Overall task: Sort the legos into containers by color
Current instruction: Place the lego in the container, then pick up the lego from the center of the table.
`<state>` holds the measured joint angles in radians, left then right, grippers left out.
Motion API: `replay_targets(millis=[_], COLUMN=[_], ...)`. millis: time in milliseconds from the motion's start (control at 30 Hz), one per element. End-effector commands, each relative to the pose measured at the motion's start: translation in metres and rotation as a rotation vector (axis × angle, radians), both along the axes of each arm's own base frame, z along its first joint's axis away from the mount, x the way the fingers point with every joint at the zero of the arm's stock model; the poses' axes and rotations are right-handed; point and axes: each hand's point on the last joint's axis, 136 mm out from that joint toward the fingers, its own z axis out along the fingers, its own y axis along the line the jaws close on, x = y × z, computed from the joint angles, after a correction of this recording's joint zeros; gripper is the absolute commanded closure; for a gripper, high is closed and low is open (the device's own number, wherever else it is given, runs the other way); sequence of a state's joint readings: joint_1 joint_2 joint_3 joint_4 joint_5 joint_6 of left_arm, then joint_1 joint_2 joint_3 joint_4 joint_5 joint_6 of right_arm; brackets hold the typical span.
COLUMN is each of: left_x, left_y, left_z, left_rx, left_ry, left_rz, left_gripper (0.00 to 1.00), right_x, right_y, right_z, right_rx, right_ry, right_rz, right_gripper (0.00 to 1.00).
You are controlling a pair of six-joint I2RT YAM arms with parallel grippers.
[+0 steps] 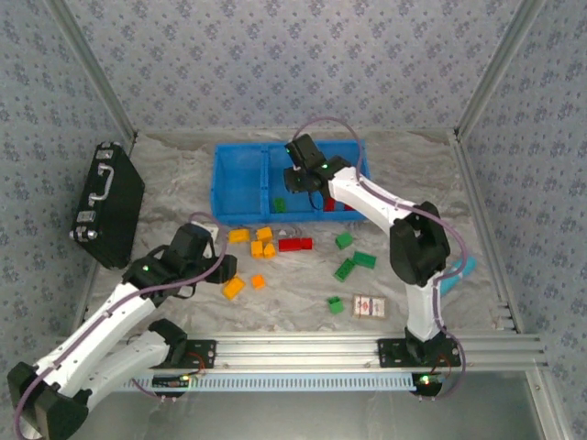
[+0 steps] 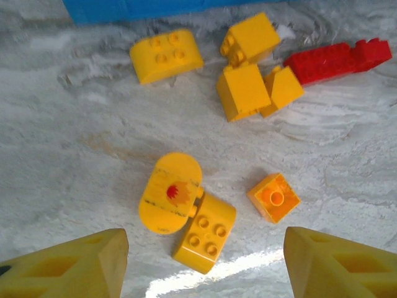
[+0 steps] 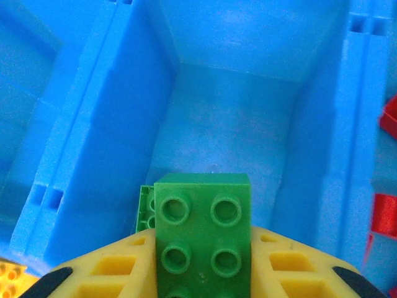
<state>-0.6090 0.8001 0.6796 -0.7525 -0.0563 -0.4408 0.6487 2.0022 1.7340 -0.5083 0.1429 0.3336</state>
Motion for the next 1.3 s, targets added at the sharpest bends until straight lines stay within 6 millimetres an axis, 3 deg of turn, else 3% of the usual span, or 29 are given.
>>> replay_targets(millis=[0, 233, 500, 700, 1267], left_x=[-0.01, -0.003, 0.014, 0.021, 0.024], left_y=[-0.003, 0.014, 0.015, 0.002, -0.004], left_z=[-0.021, -0.043, -0.054, -0.064, -0.1], left_rx=[-0.046, 0.104, 0.145, 0.128, 0.185], left_ry=[0.081, 0.079, 0.036, 0.057, 0.161], left_rz=[0.07, 0.117, 0.134, 0.107, 0.106], left_gripper=[0.32, 0.27, 0.26, 0.26, 0.28], right_x=[0.01, 0.019, 0.02, 0.016, 0.009], right_y=[0.009, 0.019, 0.016, 0.015, -0.005], right_z=[-0.001, -0.021, -0.017, -0.013, 0.004], right_rx=[-0.007, -0.004, -0.001, -0.001, -0.012], right_ry=[0.004, 0.029, 0.023, 0.015, -0.024], right_rz=[0.025, 0.042, 0.064, 0.077, 0.066], right_gripper=[0.67, 0.61, 0.46, 0.45, 0.44])
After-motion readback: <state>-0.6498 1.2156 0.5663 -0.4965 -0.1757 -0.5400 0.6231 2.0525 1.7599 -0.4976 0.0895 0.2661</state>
